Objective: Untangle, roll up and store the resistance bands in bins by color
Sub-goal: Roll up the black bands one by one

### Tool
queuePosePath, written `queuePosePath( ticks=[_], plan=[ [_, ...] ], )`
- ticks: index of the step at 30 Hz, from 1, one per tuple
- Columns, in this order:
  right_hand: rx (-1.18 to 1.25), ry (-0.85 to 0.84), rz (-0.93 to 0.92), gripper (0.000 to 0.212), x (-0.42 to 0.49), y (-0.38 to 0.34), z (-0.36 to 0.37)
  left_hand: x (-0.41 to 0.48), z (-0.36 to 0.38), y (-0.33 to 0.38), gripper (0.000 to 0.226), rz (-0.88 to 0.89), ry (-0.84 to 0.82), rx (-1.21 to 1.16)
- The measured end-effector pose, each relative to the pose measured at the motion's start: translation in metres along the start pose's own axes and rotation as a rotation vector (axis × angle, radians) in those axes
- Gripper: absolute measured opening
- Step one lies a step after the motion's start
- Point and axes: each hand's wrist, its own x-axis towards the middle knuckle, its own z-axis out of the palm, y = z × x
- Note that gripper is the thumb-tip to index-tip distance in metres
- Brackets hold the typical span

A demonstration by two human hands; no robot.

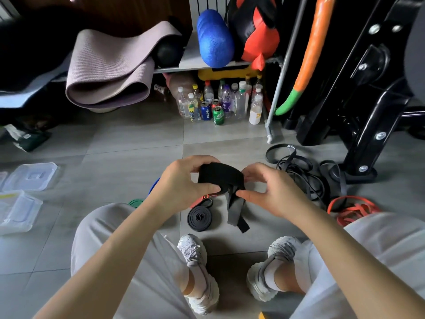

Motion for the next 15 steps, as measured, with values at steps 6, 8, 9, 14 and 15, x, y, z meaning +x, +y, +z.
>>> queuePosePath(
  ticks=[6, 8, 9, 14, 15],
  plan=[
    [0.367, 0.007, -0.015, 0.048, 0.004, -0.001, 0.018, -0.004, 0.007, -0.002, 0.047, -0.016, 0.052, -0.474],
    [0.474, 0.046, -0.012, 0.042, 0.006, -0.003, 0.019, -0.008, 0.015, -0.004, 0.044, -0.082, 0.057, -0.686],
    [0.498, 0.053, -0.005, 0.042, 0.007, -0.004, 0.019, -0.009, 0.019, -0.005, 0.044, -0.12, 0.053, -0.787],
    [0.28, -0.004, -0.007, 0.036, 0.008, -0.004, 0.006, -0.002, 0.016, -0.014, 0.048, -0.005, 0.013, -0.258],
    [0.198, -0.03, -0.012, 0.034, 0.01, -0.005, 0.004, 0.0, 0.012, -0.012, 0.055, 0.079, -0.013, 0.044]
  ],
)
